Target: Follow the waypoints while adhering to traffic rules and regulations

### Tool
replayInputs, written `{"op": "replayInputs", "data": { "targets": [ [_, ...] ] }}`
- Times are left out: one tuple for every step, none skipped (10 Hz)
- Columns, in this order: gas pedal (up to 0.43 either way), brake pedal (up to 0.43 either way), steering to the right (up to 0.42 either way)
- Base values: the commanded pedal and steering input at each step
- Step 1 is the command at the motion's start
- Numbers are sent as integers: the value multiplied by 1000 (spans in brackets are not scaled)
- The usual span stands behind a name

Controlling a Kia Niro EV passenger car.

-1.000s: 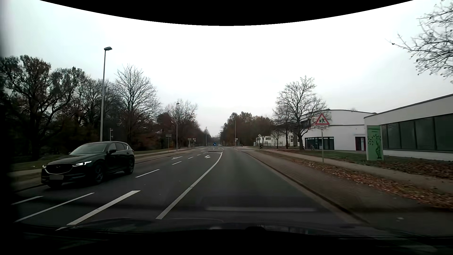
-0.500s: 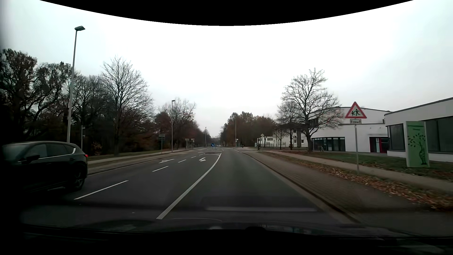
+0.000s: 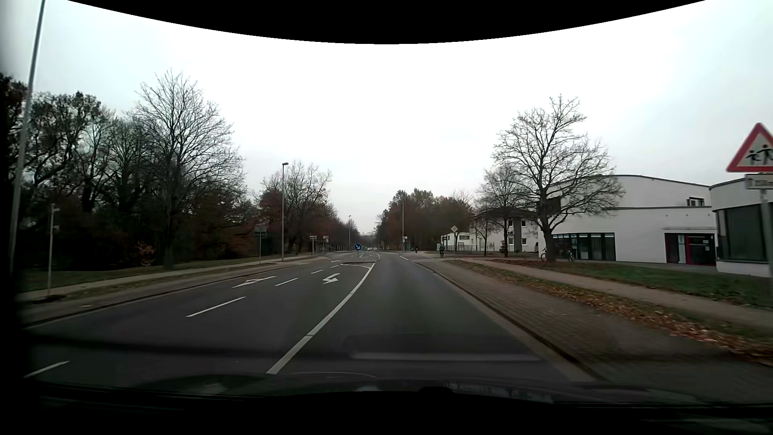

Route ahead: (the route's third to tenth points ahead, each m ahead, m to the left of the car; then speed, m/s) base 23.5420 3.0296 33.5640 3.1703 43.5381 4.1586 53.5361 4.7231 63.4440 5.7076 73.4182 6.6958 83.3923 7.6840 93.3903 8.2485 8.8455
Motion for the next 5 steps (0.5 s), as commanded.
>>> {"op": "replayInputs", "data": {
  "targets": [
    [370,0,-3],
    [370,0,-3],
    [370,0,-4],
    [370,0,-6],
    [370,0,-10]
  ]
}}
